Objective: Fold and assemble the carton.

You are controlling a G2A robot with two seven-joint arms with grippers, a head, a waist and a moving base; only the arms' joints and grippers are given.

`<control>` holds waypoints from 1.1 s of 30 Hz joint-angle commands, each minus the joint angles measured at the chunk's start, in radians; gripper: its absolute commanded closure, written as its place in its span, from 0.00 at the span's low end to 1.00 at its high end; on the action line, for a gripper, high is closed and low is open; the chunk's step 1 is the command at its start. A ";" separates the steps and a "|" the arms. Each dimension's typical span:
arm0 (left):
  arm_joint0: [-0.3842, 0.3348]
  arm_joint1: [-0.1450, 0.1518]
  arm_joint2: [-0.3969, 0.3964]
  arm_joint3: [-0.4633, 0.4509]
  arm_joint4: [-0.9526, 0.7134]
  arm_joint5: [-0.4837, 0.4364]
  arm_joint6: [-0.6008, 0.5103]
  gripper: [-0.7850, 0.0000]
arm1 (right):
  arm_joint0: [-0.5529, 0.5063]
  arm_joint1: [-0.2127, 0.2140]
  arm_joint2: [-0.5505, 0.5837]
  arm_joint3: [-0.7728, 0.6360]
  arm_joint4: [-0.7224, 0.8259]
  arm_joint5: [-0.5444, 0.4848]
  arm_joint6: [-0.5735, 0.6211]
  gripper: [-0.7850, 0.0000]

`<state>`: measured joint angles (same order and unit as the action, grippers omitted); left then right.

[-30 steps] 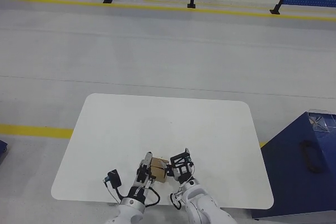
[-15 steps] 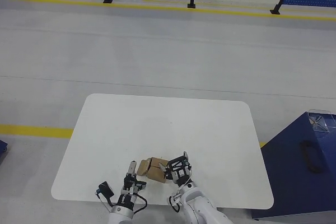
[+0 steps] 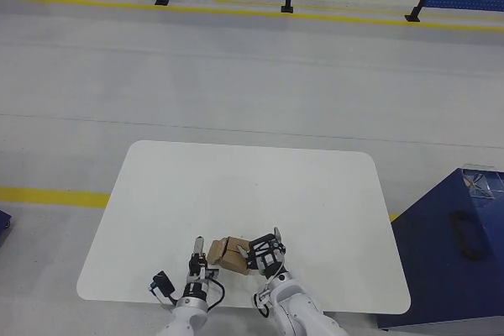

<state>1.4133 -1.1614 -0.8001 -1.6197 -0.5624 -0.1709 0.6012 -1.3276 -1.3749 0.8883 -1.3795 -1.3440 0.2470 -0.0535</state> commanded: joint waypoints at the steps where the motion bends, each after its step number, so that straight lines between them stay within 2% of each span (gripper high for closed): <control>1: -0.011 -0.009 -0.006 0.016 -0.017 0.001 0.000 0.00 | 0.000 -0.002 0.001 0.001 -0.006 -0.001 0.004 0.00; 10: -0.031 -0.043 -0.026 0.058 -0.087 0.020 -0.007 0.00 | 0.004 -0.010 0.002 -0.005 -0.027 -0.006 0.018 0.00; 20: -0.044 -0.073 -0.064 0.085 -0.099 -0.015 0.013 0.00 | -0.002 -0.016 0.013 -0.013 -0.043 -0.011 0.025 0.00; 31: 0.016 -0.087 -0.145 0.026 -0.055 -0.194 -0.022 0.00 | 0.000 -0.025 0.015 -0.015 -0.062 -0.014 0.038 0.00; 33: 0.026 -0.089 -0.153 0.012 -0.036 -0.202 -0.029 0.00 | -0.001 -0.027 0.017 -0.017 -0.063 -0.014 0.041 0.00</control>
<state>1.4352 -1.2496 -0.9497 -1.6007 -0.6077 -0.3710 0.5749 -1.3279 -1.4013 0.9045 -1.3953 -1.4069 0.2326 -0.0134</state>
